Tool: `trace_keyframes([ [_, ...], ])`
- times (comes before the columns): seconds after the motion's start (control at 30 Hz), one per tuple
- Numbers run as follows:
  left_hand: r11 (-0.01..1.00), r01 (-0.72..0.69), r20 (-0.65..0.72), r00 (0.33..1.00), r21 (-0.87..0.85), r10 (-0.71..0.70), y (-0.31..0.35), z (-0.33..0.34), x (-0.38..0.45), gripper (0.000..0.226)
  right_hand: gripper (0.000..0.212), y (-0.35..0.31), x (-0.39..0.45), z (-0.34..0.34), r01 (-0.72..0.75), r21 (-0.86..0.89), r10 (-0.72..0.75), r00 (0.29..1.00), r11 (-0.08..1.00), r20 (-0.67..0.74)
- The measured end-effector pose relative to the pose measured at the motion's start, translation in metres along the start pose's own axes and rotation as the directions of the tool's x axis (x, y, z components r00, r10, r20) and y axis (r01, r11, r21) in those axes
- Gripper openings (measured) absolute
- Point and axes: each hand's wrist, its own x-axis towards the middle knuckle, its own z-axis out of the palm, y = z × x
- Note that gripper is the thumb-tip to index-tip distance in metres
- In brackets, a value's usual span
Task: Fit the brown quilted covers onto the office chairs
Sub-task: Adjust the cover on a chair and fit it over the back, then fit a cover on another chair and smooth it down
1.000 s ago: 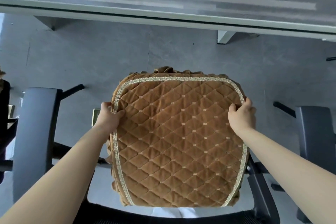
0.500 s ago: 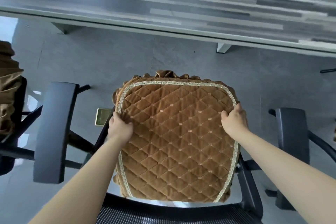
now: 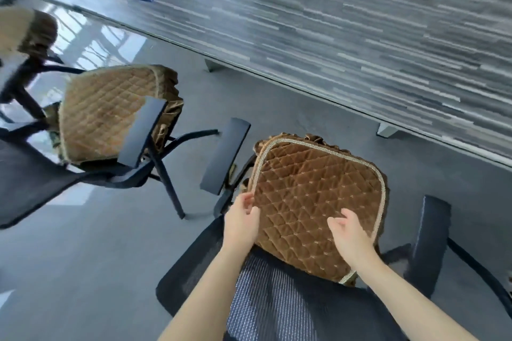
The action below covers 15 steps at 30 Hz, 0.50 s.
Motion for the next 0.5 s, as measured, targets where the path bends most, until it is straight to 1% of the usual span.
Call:
trace_keyframes([
  [0.03, 1.0, -0.014, -0.009, 1.0, -0.017, 0.014, 0.0, -0.009, -0.009, 0.033, 0.055, -0.009, -0.014, 0.004, 0.025, 0.004, -0.025, 1.0, 1.0, 0.009],
  [0.1, 0.998, -0.039, -0.045, 0.998, -0.044, 0.037, -0.009, -0.048, -0.041, 0.028, 0.052, -0.034, -0.056, 0.02, 0.074, -0.011, -0.073, 0.996, 0.997, 0.05],
  [0.2, 0.994, -0.073, -0.063, 0.996, -0.076, 0.069, -0.031, -0.1, -0.08, 0.026, 0.047, -0.064, -0.109, 0.05, 0.17, -0.016, -0.168, 0.98, 0.985, 0.11],
  [0.33, 0.984, -0.086, -0.169, 0.984, -0.159, 0.058, -0.072, -0.181, -0.11, 0.02, 0.042, -0.117, -0.165, 0.105, 0.304, -0.041, -0.296, 0.944, 0.952, 0.145],
  [0.43, 0.973, -0.095, -0.258, 0.965, -0.21, 0.038, -0.111, -0.246, -0.131, 0.025, 0.043, -0.147, -0.198, 0.158, 0.359, -0.035, -0.349, 0.922, 0.933, 0.17],
  [0.5, 0.971, -0.097, -0.291, 0.956, -0.218, 0.03, -0.139, -0.291, -0.141, 0.03, 0.042, -0.164, -0.218, 0.196, 0.376, -0.027, -0.366, 0.913, 0.926, 0.18],
])
